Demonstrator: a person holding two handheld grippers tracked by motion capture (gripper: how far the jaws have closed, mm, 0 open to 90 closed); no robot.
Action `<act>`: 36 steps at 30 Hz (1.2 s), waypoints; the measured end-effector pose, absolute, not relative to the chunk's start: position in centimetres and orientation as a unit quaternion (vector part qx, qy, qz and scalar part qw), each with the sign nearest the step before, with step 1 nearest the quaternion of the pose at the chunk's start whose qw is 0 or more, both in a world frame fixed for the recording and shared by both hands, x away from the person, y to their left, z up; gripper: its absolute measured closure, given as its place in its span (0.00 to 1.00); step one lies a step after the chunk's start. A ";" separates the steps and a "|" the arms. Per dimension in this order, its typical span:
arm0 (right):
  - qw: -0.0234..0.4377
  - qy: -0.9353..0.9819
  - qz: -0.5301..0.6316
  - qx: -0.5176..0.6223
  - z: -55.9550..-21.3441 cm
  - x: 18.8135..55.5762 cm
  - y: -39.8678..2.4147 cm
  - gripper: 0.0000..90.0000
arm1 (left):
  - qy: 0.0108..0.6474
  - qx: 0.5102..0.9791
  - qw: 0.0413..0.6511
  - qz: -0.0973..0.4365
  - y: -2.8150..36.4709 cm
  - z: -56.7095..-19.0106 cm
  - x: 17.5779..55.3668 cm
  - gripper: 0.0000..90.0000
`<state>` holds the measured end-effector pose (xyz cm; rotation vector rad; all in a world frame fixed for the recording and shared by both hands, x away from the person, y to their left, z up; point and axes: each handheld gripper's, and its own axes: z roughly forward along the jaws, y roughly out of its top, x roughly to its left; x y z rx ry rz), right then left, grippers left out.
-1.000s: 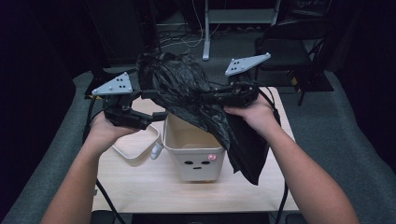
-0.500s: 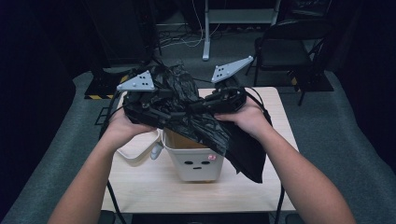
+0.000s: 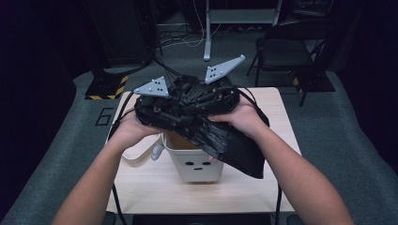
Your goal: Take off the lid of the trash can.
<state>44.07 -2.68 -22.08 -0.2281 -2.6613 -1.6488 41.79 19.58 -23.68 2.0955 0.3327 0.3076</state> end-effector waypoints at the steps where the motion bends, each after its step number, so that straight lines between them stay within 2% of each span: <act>1: 0.002 -0.848 -0.525 -0.072 -22.1 44.1 -2.6 0.96 | 0.135 0.860 0.476 0.127 19.7 -23.7 41.8 0.44; 5: 0.002 -0.848 -0.524 -0.077 -22.2 44.3 -2.2 0.93 | 0.131 0.864 0.470 0.125 19.8 -24.0 41.9 0.60; 9: -0.015 -0.844 -0.529 -0.088 -22.1 44.3 -2.3 0.72 | 0.142 0.861 0.474 0.121 20.0 -24.3 42.3 0.74; 13: -0.044 -0.838 -0.536 -0.089 -21.5 43.6 -2.9 0.60 | 0.149 0.855 0.483 0.117 20.2 -24.4 42.6 0.82; 21: -0.070 -0.826 -0.550 -0.097 -20.6 42.9 -4.9 0.57 | 0.150 0.856 0.476 0.132 20.2 -24.3 42.6 0.89; 27: -0.101 -0.829 -0.539 -0.110 -19.9 41.9 -7.2 0.51 | 0.156 0.851 0.480 0.147 21.3 -23.3 42.4 0.93; 36: -0.122 -0.840 -0.513 -0.129 -21.3 41.5 -9.7 0.41 | 0.174 0.843 0.483 0.161 24.0 -22.5 42.0 0.94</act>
